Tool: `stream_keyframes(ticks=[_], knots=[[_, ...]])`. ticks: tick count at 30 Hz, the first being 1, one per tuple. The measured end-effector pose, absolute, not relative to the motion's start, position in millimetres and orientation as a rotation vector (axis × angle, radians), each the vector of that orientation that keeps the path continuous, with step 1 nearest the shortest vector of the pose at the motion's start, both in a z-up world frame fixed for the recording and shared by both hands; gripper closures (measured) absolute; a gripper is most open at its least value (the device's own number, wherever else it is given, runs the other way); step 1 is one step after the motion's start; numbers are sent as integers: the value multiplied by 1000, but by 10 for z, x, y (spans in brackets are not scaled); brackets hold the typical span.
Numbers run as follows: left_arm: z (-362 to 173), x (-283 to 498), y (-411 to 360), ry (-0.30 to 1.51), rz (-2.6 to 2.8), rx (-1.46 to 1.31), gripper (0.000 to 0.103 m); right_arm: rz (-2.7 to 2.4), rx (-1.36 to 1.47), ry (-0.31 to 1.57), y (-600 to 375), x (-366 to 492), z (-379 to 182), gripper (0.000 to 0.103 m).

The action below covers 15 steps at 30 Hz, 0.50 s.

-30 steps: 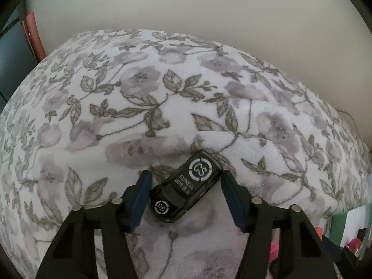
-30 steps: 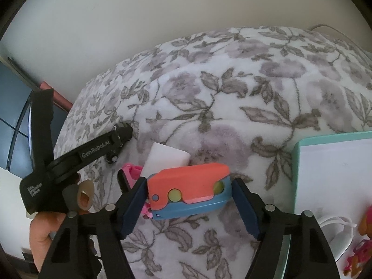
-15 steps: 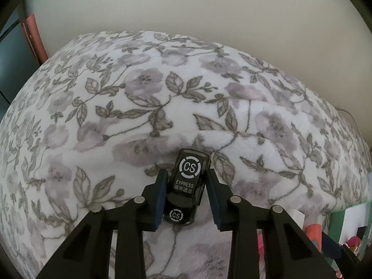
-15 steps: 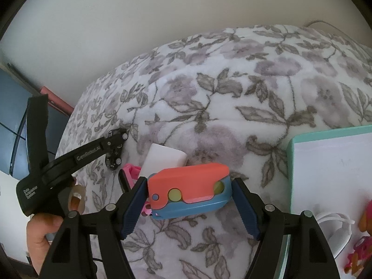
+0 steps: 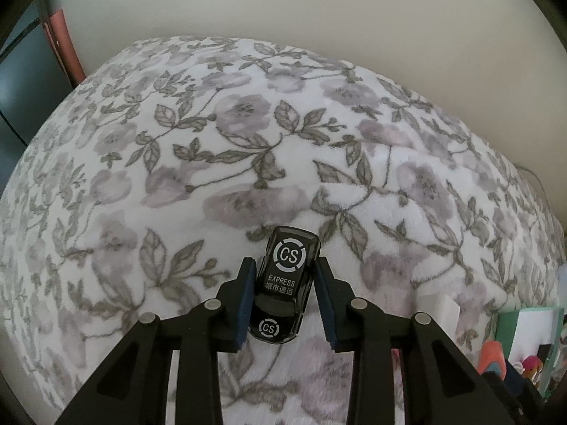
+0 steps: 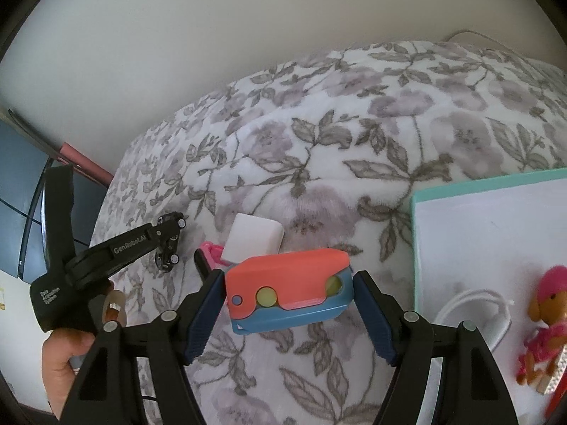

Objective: Organize rigid objects
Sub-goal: 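Carry black car with left gripper while right gripper carries pink-blue block over tray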

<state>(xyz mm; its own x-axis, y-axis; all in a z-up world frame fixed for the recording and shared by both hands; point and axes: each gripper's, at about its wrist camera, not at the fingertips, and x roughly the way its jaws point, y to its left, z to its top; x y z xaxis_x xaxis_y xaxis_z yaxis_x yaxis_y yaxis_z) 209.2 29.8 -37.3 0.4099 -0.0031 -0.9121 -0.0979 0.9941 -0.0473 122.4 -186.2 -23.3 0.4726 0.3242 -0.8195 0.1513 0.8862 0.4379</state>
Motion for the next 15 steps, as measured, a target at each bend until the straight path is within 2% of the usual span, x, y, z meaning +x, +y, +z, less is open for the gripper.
stream_keyframes(ticks=[15], knots=[[224, 1668, 74, 1099, 39, -92, 68, 73, 514, 1033, -1996, 766, 141, 28]])
